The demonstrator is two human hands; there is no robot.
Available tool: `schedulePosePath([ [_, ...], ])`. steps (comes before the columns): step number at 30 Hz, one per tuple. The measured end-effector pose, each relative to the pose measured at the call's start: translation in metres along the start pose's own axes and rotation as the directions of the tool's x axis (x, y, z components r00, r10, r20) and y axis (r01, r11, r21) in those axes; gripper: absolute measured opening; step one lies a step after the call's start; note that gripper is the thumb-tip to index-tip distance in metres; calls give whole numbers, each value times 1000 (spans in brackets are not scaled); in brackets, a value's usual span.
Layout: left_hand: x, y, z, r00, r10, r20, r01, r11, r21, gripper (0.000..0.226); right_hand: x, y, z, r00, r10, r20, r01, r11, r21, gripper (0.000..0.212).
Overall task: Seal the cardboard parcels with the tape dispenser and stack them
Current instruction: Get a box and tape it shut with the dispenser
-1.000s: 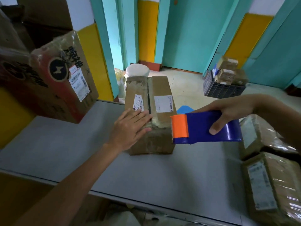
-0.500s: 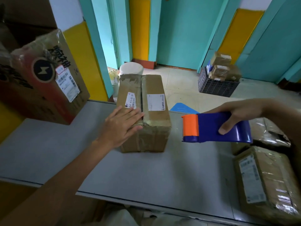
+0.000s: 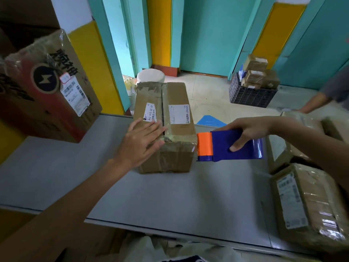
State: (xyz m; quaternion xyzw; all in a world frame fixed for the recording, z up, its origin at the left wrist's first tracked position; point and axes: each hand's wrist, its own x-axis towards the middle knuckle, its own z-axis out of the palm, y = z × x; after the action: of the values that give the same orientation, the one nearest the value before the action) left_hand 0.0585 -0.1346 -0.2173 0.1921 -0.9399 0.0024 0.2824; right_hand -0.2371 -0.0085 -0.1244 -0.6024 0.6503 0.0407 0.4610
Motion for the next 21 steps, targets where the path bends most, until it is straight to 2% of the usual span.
schedulePosePath([
  [5, 2, -4, 0, 999, -24, 21, 24, 1000, -3, 56, -5, -14, 4, 987, 25, -160, -61, 973, -223, 66],
  [7, 2, -6, 0, 999, -33, 33, 33, 999, 8, 57, -3, -11, 12, 976, 4, -218, -58, 968, -242, 69],
  [10, 5, -7, -1, 998, -29, 49, 27, 999, 37, 58, -1, -2, 18, 967, 3, -253, -39, 990, -138, 66],
  [14, 7, -11, -2, 994, -24, 110, 16, 998, 68, 63, 4, 7, 27, 976, 81, -204, -38, 978, 205, 51],
  [16, 8, -12, -3, 994, -35, 105, 28, 997, 71, 64, 7, 14, 33, 975, 104, -198, -38, 950, 311, 59],
  [19, 7, -15, -3, 994, -35, 101, 29, 998, 62, 62, 10, 15, 37, 969, 125, -214, -53, 949, 312, 68],
  [21, 7, -15, -3, 992, -34, 121, 26, 998, 64, 62, 9, 8, 32, 971, 106, -214, -59, 975, 214, 61],
])
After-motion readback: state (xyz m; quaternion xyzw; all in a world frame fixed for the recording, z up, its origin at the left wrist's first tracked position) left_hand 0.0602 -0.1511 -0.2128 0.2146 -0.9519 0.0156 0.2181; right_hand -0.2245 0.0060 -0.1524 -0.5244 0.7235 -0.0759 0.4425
